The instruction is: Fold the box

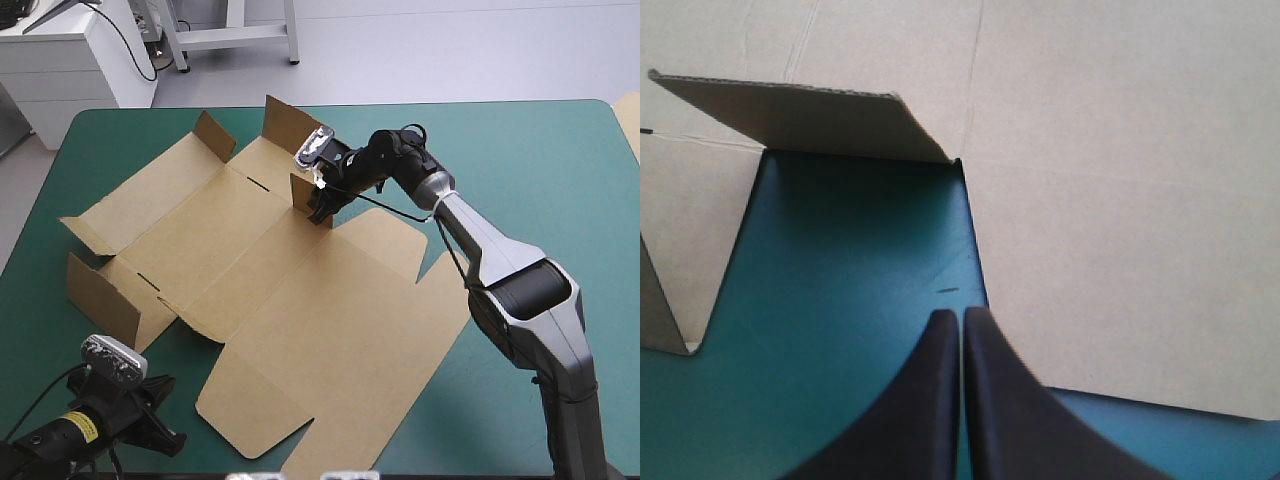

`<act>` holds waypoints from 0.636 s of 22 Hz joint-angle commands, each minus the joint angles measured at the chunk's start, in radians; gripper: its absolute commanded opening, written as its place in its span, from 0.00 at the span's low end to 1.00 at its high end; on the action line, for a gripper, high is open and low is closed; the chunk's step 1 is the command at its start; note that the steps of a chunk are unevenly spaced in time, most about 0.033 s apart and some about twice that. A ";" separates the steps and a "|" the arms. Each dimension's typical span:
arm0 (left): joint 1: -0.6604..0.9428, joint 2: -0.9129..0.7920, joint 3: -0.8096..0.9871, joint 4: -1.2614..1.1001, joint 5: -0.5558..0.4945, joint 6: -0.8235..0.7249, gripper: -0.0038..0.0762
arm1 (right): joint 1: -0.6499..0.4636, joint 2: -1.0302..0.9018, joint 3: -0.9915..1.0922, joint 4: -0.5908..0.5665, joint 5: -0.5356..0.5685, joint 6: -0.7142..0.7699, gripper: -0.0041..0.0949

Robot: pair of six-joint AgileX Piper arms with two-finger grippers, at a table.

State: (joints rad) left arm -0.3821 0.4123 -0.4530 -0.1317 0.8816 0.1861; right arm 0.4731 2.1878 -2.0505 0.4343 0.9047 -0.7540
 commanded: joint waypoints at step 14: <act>-0.005 0.010 -0.032 -0.017 -0.057 -0.010 0.04 | 0.002 -0.043 -0.031 0.005 -0.026 -0.080 0.02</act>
State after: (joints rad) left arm -0.3821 0.4123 -0.4530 -0.1317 0.8825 0.1852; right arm 0.4734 2.2113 -2.0505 0.4351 0.8913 -0.7892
